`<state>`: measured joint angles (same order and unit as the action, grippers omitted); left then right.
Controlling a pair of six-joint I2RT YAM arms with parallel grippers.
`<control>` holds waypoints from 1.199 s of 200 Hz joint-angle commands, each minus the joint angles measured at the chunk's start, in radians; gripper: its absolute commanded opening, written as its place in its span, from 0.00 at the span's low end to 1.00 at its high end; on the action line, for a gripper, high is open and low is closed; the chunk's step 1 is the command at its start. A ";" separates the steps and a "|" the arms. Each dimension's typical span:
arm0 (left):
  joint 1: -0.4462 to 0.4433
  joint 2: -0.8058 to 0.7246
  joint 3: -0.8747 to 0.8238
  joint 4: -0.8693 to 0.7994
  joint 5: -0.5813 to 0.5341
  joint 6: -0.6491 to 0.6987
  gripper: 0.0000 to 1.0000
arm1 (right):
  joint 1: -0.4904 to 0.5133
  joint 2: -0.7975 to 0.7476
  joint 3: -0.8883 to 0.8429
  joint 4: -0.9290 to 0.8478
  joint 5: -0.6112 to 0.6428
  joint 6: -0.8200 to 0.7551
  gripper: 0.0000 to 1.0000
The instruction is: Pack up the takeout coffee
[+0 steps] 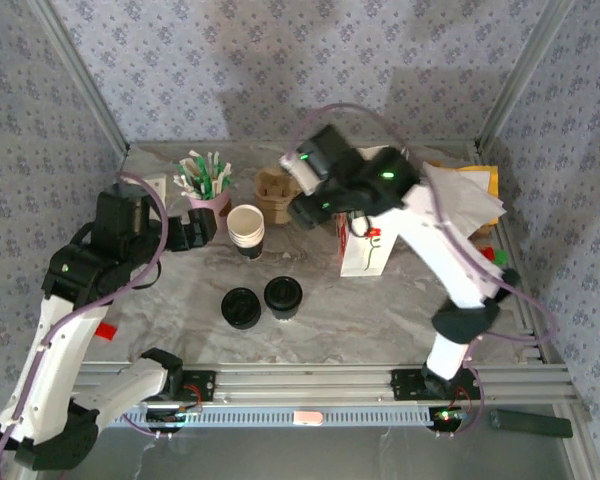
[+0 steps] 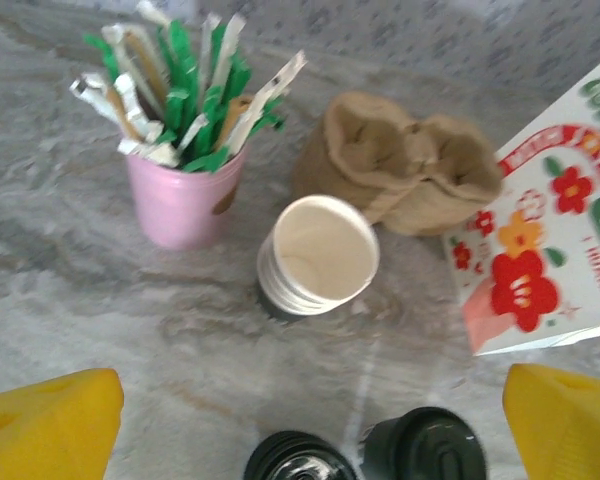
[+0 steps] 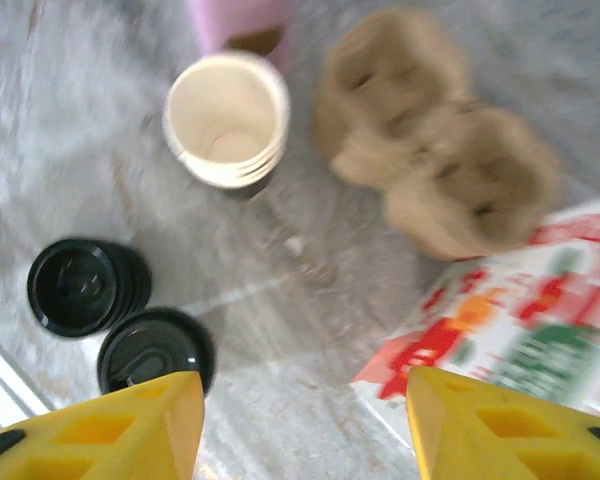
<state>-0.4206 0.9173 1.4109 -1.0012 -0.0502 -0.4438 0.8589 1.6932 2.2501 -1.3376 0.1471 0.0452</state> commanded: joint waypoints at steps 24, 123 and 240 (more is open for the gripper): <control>0.006 -0.016 -0.015 0.102 0.144 -0.213 0.97 | -0.107 -0.200 -0.149 0.003 0.170 0.169 0.64; -0.175 0.268 0.210 0.045 0.200 -0.204 0.95 | -0.484 -0.421 -0.340 0.020 0.010 0.265 0.72; -0.398 0.389 0.270 0.001 0.031 -0.166 0.95 | -0.652 -0.183 -0.306 0.237 -0.158 0.338 0.67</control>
<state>-0.8078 1.3338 1.6676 -0.9733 0.0216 -0.6178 0.2169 1.4792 1.9434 -1.1885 0.0284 0.3367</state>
